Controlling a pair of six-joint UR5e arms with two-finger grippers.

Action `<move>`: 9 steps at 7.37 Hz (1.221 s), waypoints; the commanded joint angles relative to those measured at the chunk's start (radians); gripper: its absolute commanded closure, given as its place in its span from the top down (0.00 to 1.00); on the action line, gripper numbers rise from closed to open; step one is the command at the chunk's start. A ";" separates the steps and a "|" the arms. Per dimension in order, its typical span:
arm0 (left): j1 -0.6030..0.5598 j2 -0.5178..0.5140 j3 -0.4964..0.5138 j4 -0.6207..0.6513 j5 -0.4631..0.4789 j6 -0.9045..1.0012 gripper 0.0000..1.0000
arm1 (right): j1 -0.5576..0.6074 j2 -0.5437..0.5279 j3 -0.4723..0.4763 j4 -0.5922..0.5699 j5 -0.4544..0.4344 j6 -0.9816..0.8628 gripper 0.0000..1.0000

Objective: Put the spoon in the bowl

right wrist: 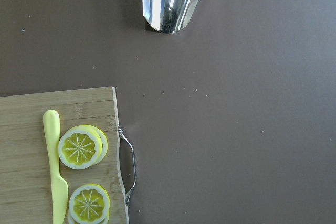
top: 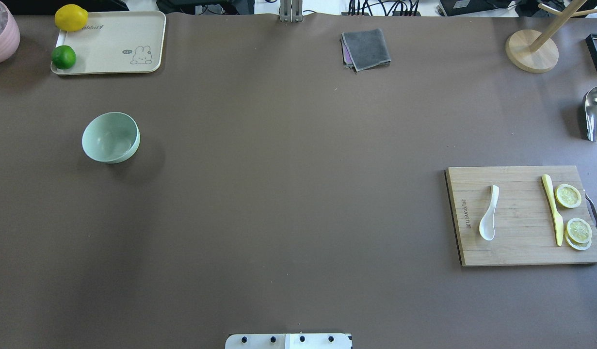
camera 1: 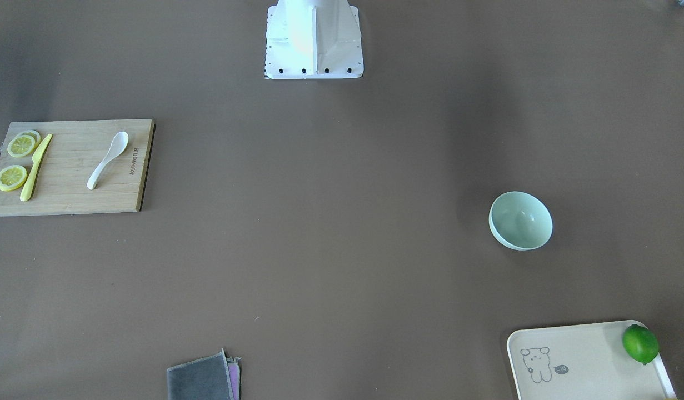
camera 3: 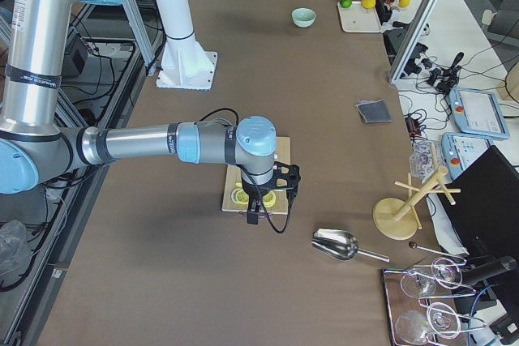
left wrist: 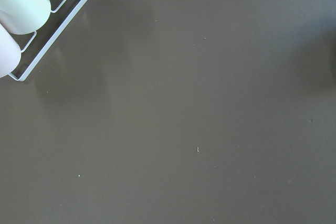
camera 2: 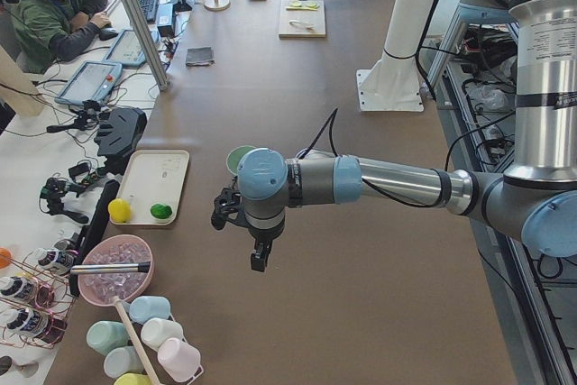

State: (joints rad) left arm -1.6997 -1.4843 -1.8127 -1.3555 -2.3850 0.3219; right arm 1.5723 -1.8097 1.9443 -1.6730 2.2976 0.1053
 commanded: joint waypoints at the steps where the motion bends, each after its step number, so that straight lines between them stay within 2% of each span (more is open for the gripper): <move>1: 0.000 -0.011 -0.008 -0.043 -0.003 -0.003 0.99 | 0.000 0.003 0.005 0.138 0.000 0.004 1.00; 3: 0.000 0.002 -0.001 -0.250 -0.005 -0.007 0.99 | 0.000 -0.002 0.004 0.388 -0.004 0.016 1.00; 5: 0.003 -0.040 0.070 -0.452 -0.005 -0.032 0.99 | -0.003 0.028 0.016 0.407 0.011 0.082 1.00; 6: 0.003 -0.039 0.072 -0.506 -0.013 -0.036 0.99 | -0.003 0.061 0.018 0.407 0.061 0.089 1.00; 7: 0.005 -0.039 0.088 -0.554 -0.058 -0.040 0.99 | -0.008 0.062 0.016 0.406 0.083 0.094 1.00; 9: 0.018 -0.048 0.140 -0.672 -0.062 -0.116 0.99 | -0.087 0.062 0.005 0.409 0.079 0.192 1.00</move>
State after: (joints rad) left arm -1.6918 -1.5278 -1.7037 -1.9516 -2.4401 0.2458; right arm 1.5352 -1.7496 1.9533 -1.2672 2.3771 0.2347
